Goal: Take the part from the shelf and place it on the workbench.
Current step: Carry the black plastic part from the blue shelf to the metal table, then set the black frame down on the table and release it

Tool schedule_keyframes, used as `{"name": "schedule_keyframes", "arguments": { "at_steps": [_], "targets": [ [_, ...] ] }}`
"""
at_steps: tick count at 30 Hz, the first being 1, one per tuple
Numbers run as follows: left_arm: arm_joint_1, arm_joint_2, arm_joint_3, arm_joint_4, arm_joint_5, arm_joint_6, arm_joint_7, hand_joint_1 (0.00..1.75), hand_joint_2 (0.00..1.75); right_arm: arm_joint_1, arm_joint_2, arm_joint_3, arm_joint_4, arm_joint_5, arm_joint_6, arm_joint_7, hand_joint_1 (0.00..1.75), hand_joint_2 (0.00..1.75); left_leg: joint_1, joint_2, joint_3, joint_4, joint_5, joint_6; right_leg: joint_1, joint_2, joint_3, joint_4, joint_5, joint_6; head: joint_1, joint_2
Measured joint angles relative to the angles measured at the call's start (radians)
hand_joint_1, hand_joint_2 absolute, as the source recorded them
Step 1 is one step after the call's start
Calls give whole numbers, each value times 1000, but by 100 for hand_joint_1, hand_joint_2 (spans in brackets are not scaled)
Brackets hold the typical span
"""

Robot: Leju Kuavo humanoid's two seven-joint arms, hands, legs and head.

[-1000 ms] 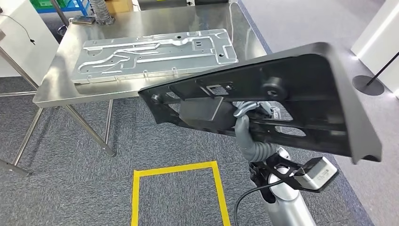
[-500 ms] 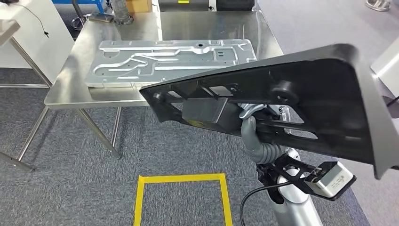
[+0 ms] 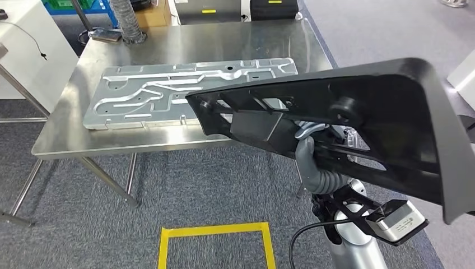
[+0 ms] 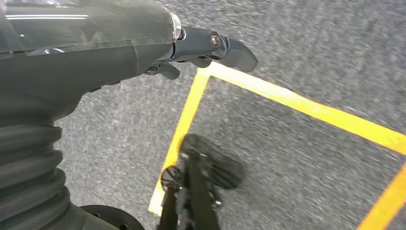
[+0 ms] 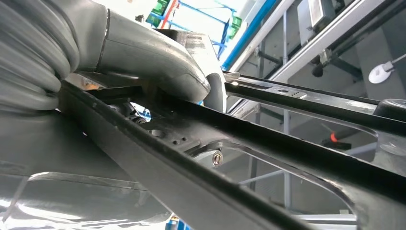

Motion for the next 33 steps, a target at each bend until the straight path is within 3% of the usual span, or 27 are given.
{"name": "schedule_keyframes", "arguments": {
  "at_steps": [2,3,4,6,7,9,10,12,13,14,15,18,19,21,22,24,26,28,29,30,32,33],
  "targets": [
    [4,0,0,0,-1,0,0,0,175,7,0,0,0,2,0,-4,175,175,-1,2,2,-111,148,6,2,3,33,2,-32,10,0,0],
    [6,0,0,0,-1,0,0,0,175,9,0,0,0,2,0,-6,175,175,-3,3,5,-141,201,11,3,4,44,0,-46,16,0,0],
    [5,0,0,0,-2,0,-1,0,175,10,1,0,-1,3,0,-7,175,175,-4,3,9,-157,225,18,5,6,55,-1,-52,24,0,0],
    [0,0,0,0,-2,0,-4,0,175,7,1,0,-7,2,0,-9,175,175,-4,0,28,-162,216,33,4,5,56,19,-40,38,0,0],
    [-3,0,0,0,-3,0,-6,0,175,6,1,-1,-10,0,-1,-11,175,175,-2,-2,40,-168,211,42,3,4,39,56,-23,44,0,0],
    [-6,0,0,0,-4,0,-10,0,175,6,0,-4,-13,-5,-1,-15,175,175,-2,-4,64,-174,195,53,1,1,-39,175,-14,48,0,0],
    [-6,0,0,0,-5,0,-12,0,175,8,0,-6,-13,-9,-2,-17,175,175,-3,-5,76,-175,183,56,1,0,-87,234,-35,49,0,0],
    [-5,1,0,0,-6,0,-12,0,175,12,0,-10,-13,-14,-2,-19,175,175,-8,-8,105,-175,156,60,1,-1,-168,297,-119,47,0,0],
    [-4,1,1,0,-5,0,-13,0,175,14,0,-12,-13,-16,-2,-19,175,175,-10,-10,124,-175,142,61,2,-1,-192,293,-152,45,0,0],
    [-4,1,1,0,-3,0,-13,0,175,14,0,-13,-13,-16,-2,-20,175,175,-14,-11,144,-175,127,63,4,-2,-205,266,-160,40,0,0],
    [-3,1,1,0,-2,1,-13,0,175,15,0,-14,-13,-15,-3,-20,175,175,-17,-13,164,-176,112,64,8,-2,-209,221,-131,33,0,0],
    [-2,-2,1,1,0,4,-13,0,175,23,0,-18,-17,15,-31,-18,175,175,-23,-17,210,-176,67,59,30,3,-209,70,81,1,0,0],
    [-2,-3,2,1,1,6,-15,0,175,28,0,-21,-22,46,-56,-14,175,175,-25,-19,223,-173,55,55,35,7,-207,49,126,-6,0,0],
    [-4,-3,4,1,6,10,-20,0,175,41,1,-26,-42,157,-135,5,175,175,-29,-22,237,-157,51,46,34,12,-188,42,132,-14,1,0],
    [-4,-2,6,1,9,11,-24,0,175,48,1,-28,-59,236,-188,25,175,175,-29,-21,236,-136,56,42,31,10,-174,35,131,-18,1,0],
    [-4,-2,10,1,15,11,-33,0,175,57,1,-31,-90,435,-306,92,175,175,-27,-16,195,-58,54,31,25,7,-147,20,120,-27,1,0],
    [-4,-1,12,1,9,8,-39,0,175,32,-4,-46,-80,670,-408,198,175,175,-20,-12,125,43,9,20,21,7,-130,13,107,-31,1,0],
    [-5,4,12,1,-6,2,-41,0,175,-46,-20,-79,3,891,-441,306,175,175,-11,-11,62,98,-40,8,16,14,-118,13,94,-27,1,0],
    [-7,7,11,1,-14,-3,-42,0,175,-103,-30,-97,71,988,-433,348,175,175,-5,-11,44,90,-37,2,12,17,-110,13,87,-23,1,0],
    [-8,11,9,1,-20,-8,-42,0,175,-163,-39,-110,150,1069,-413,379,175,175,0,-10,42,50,-1,-4,8,19,-102,15,80,-18,1,0],
    [-12,17,4,1,-30,-16,-43,0,175,-294,-49,-118,324,1218,-367,424,175,175,8,-5,55,-72,114,-15,2,21,-87,20,64,-6,1,0],
    [-14,19,0,1,-36,-19,-44,0,175,-359,-51,-113,417,1283,-350,442,175,175,8,-3,59,-122,154,-13,2,21,-87,24,59,1,1,0]
  ]
}}
